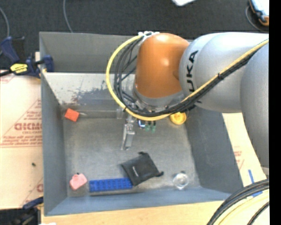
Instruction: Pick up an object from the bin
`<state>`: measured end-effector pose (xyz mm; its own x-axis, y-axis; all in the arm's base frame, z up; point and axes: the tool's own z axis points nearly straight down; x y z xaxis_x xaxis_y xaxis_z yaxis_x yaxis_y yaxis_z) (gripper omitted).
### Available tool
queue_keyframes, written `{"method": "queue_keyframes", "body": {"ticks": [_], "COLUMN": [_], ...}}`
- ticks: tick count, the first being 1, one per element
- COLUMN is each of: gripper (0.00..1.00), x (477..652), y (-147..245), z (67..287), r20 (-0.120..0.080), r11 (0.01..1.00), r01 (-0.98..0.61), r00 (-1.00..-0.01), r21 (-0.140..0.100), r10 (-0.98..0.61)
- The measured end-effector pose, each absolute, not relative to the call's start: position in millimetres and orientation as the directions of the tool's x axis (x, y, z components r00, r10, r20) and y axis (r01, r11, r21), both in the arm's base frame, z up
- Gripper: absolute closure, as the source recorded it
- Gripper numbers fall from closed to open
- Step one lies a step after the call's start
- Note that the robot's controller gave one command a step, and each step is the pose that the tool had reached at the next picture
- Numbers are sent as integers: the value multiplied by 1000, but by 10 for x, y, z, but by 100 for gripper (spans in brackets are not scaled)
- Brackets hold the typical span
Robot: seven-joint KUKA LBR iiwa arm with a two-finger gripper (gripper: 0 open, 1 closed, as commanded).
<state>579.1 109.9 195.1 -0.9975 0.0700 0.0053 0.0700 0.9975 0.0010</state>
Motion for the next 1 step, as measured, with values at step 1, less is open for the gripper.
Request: {"method": "queue_keyframes", "body": {"ticks": [1], "gripper": [0], "x": [5745], "y": [777], "z": [1794], "r20": [-6], "r11": [996], "r01": [86], "r00": [-996], "r21": [1], "r10": [86]}}
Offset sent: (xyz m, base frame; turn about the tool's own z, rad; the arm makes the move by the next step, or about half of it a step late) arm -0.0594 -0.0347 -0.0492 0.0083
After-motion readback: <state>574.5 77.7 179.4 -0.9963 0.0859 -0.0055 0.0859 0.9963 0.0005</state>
